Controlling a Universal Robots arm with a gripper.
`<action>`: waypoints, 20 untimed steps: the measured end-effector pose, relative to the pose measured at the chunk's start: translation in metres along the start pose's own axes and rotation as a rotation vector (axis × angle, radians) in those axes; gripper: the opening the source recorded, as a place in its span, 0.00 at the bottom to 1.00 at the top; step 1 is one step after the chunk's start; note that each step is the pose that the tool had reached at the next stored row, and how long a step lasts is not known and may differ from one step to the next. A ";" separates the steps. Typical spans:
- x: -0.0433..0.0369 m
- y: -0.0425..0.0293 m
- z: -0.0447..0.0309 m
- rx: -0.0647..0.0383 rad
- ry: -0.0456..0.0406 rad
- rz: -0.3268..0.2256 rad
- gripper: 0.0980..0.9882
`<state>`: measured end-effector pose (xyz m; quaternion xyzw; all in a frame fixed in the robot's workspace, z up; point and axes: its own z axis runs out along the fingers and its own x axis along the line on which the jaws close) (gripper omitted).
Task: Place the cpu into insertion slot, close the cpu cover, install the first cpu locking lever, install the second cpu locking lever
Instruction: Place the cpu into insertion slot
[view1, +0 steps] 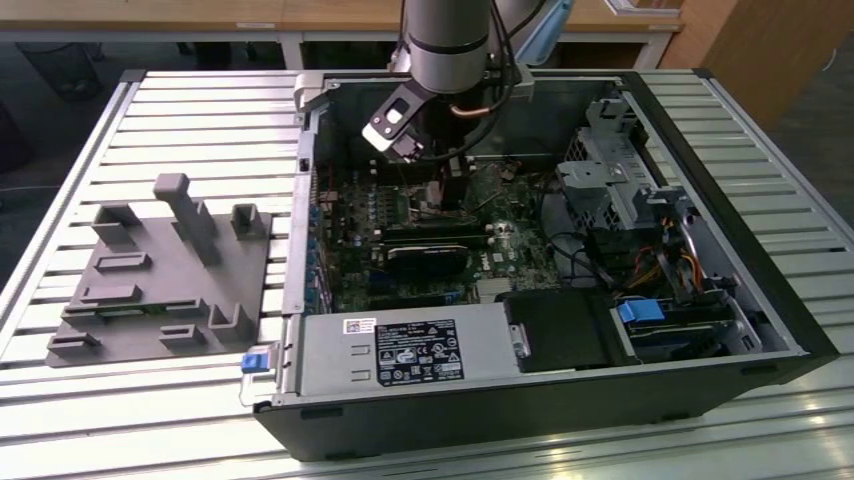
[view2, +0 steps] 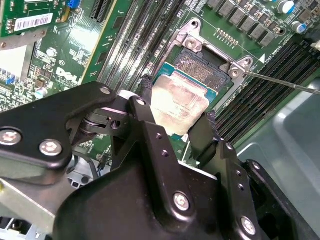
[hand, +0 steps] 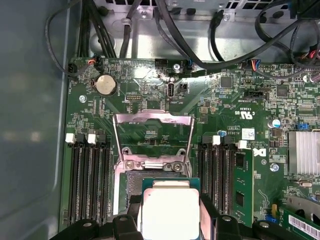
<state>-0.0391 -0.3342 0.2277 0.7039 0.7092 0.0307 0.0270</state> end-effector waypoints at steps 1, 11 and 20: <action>0.0004 -0.0001 0.0001 0.000 -0.0003 0.000 0.50; 0.0078 -0.0014 0.0121 0.000 -0.0048 0.000 0.50; 0.0087 -0.0041 0.0201 0.000 -0.0083 0.004 0.50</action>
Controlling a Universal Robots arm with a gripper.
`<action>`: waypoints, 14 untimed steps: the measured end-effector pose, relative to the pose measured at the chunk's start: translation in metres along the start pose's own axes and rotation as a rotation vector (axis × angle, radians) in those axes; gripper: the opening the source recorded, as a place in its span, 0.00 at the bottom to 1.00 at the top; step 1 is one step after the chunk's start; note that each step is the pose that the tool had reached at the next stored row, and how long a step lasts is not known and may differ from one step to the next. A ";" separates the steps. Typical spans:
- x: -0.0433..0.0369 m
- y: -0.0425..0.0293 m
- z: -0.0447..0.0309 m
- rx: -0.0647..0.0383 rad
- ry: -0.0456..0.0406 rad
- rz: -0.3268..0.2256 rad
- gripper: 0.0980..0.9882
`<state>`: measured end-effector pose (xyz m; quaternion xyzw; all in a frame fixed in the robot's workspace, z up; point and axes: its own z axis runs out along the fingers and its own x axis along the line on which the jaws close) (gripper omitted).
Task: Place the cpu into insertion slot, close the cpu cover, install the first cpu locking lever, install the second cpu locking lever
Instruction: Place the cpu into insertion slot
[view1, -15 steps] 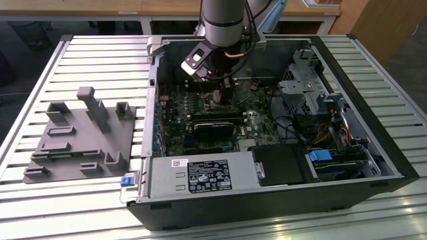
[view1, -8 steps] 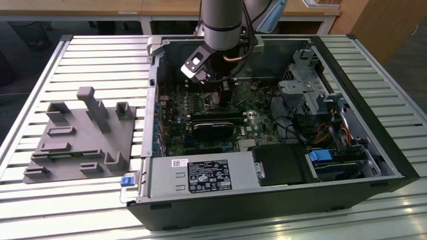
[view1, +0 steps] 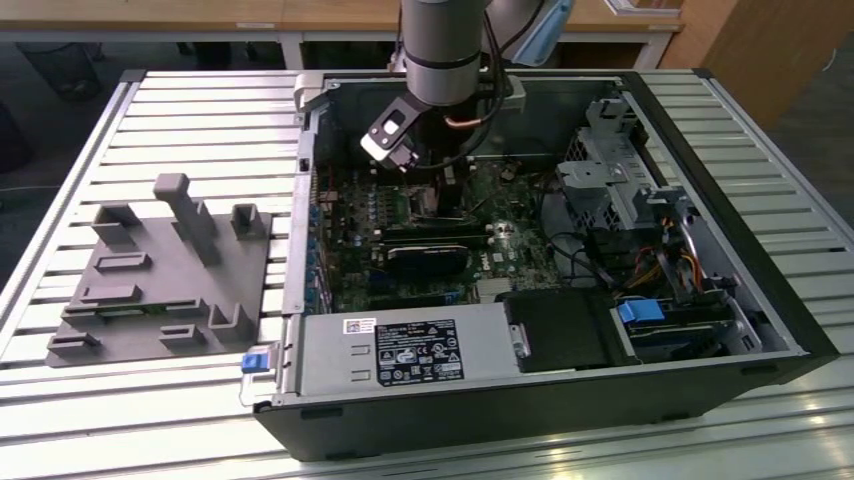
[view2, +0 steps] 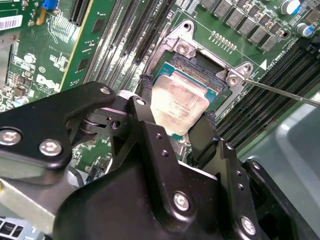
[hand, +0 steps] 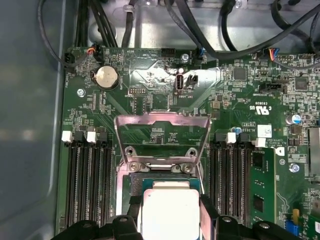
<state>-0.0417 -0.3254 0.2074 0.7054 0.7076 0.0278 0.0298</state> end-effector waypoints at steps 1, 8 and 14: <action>0.0006 0.0000 0.0001 0.000 -0.0001 0.000 0.50; 0.0062 -0.0005 0.0031 0.000 -0.0006 -0.002 0.50; 0.0064 -0.0026 0.0071 0.000 -0.0018 -0.002 0.50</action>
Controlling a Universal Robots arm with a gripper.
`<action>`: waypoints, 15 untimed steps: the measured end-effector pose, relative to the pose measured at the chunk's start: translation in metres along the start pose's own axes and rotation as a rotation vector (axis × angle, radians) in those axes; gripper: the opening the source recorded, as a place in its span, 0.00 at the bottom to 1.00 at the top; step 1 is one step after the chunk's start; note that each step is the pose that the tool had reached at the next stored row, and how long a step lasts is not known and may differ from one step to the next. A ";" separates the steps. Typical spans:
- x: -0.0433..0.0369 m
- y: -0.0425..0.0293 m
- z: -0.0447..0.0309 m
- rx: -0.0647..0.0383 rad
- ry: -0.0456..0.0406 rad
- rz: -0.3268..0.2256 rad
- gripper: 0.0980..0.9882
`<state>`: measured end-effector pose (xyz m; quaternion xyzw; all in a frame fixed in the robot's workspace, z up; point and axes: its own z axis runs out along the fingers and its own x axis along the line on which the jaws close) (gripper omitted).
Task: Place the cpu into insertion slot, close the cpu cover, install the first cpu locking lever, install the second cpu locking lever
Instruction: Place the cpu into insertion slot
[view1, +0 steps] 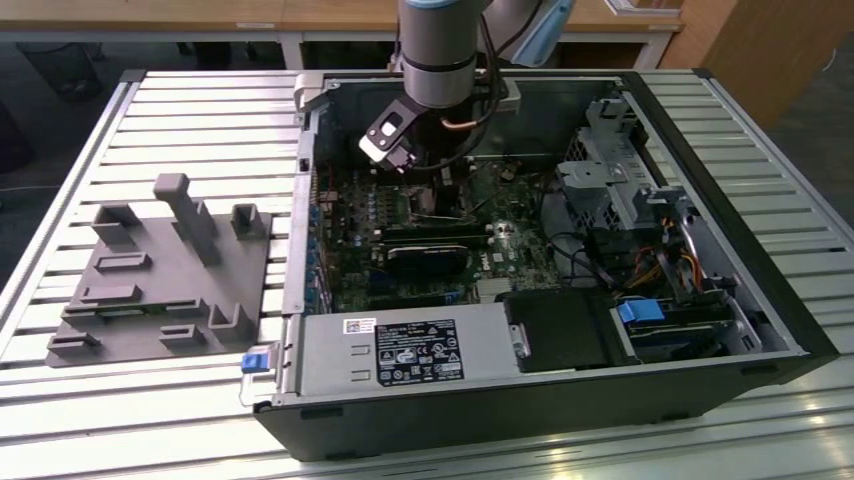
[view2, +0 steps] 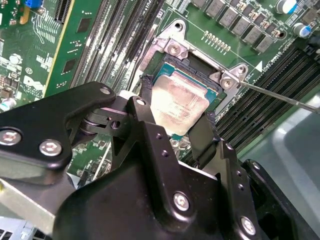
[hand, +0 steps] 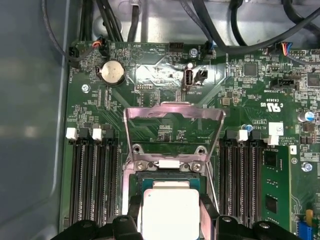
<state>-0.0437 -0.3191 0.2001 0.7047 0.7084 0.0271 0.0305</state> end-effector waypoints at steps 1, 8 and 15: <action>0.0000 0.0000 0.0005 0.000 0.0000 0.000 0.50; 0.0000 -0.0004 0.0043 0.000 -0.0005 0.002 0.50; 0.0001 -0.0007 0.0076 0.000 -0.0015 0.003 0.50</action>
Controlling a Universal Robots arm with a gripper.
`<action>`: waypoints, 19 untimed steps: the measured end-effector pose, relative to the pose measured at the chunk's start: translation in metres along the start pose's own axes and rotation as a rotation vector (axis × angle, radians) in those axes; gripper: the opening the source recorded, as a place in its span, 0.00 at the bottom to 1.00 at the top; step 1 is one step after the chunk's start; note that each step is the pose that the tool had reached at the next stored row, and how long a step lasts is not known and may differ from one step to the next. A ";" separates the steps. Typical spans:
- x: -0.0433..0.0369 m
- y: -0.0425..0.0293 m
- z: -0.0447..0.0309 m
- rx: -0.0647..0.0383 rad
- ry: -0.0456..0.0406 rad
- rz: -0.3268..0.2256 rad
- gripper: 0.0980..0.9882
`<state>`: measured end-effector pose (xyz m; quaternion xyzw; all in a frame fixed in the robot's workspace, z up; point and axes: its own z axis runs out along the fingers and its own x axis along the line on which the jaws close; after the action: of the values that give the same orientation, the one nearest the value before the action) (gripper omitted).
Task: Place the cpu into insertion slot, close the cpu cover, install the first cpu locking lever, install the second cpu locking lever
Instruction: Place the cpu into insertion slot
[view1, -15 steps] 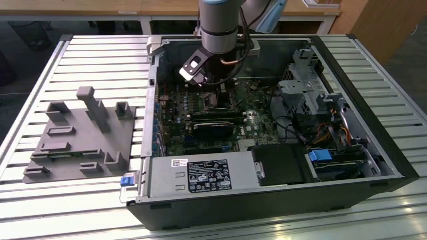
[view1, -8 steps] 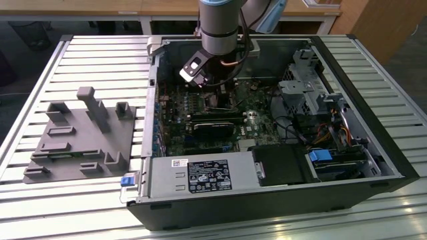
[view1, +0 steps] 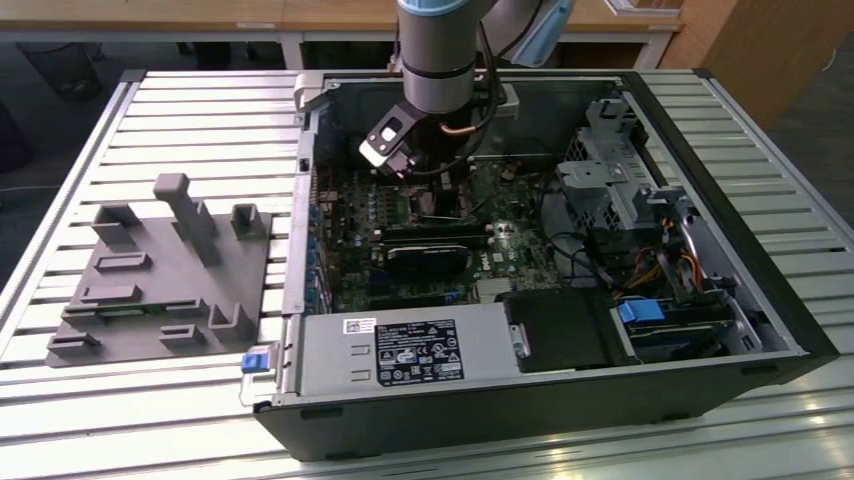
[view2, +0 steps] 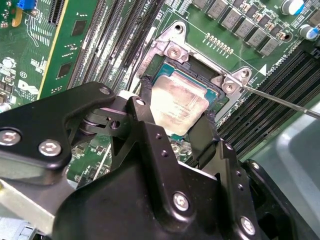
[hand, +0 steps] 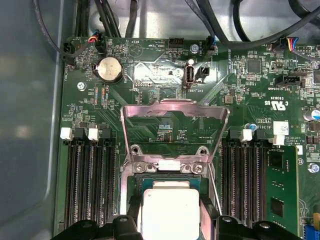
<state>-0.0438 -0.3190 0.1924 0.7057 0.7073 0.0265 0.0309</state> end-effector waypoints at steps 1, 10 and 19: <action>0.0000 0.0000 0.0001 0.000 0.0002 0.000 0.50; 0.0003 0.0001 0.0006 -0.001 0.0012 0.000 0.51; 0.0004 0.0002 -0.0012 0.000 0.0006 0.000 0.58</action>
<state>-0.0438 -0.3185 0.1937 0.7057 0.7073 0.0268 0.0308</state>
